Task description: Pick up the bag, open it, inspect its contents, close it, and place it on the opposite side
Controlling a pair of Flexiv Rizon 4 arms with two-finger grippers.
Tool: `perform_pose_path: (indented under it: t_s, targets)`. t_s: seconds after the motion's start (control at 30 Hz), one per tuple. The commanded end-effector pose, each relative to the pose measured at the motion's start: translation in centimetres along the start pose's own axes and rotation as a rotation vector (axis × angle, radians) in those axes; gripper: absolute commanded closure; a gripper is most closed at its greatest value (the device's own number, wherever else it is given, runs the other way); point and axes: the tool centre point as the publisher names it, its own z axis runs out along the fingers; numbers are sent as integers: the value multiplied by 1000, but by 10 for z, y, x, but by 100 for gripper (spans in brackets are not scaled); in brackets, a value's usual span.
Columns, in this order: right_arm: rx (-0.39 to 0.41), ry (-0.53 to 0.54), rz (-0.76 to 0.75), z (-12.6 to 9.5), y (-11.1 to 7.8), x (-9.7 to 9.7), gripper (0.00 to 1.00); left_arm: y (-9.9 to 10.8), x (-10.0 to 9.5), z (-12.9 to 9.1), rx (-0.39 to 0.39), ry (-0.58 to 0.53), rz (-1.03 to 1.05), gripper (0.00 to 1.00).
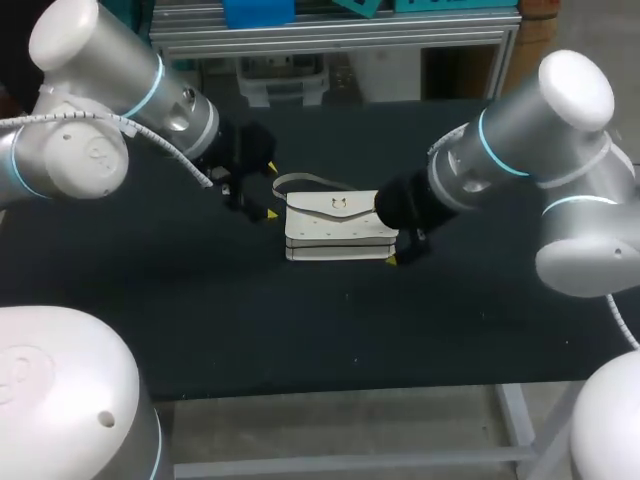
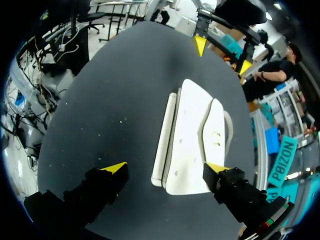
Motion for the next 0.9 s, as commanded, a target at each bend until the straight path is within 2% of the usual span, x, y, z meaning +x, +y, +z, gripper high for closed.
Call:
perform_pose_path:
  t_s: [0.03, 0.17, 0.33, 0.37, 0.4, 0.43, 0.53, 0.73, 0.9]
  targets:
    - [32, -40, 6, 11, 3, 3, 0, -2, -1, 5, -18, -4, 33, 0]
    - [47, -57, 9, 14, 2, 3, 0, -8, 1, 14, 8, -74, 124, 0]
    - [49, -88, 2, 15, -1, 1, 13, -14, -2, 24, 46, -112, 216, 0]
    - [52, -95, -1, 16, -1, 0, 17, -15, -3, 26, 56, -112, 222, 0]
    - [59, -104, -7, 16, -1, -1, 28, -16, -4, 26, 70, -108, 243, 0]
    - [59, -111, -13, 17, -1, -1, 47, -17, -4, 27, 69, -111, 245, 0]
    - [73, -120, -20, 20, -2, -3, 56, -18, -6, 29, 90, -105, 268, 0]
    - [94, -139, -33, 26, -5, -7, 59, -20, -7, 34, 113, -88, 299, 0]
    - [148, -150, -15, 29, -5, -9, 60, -20, -8, 36, 126, -72, 309, 0]
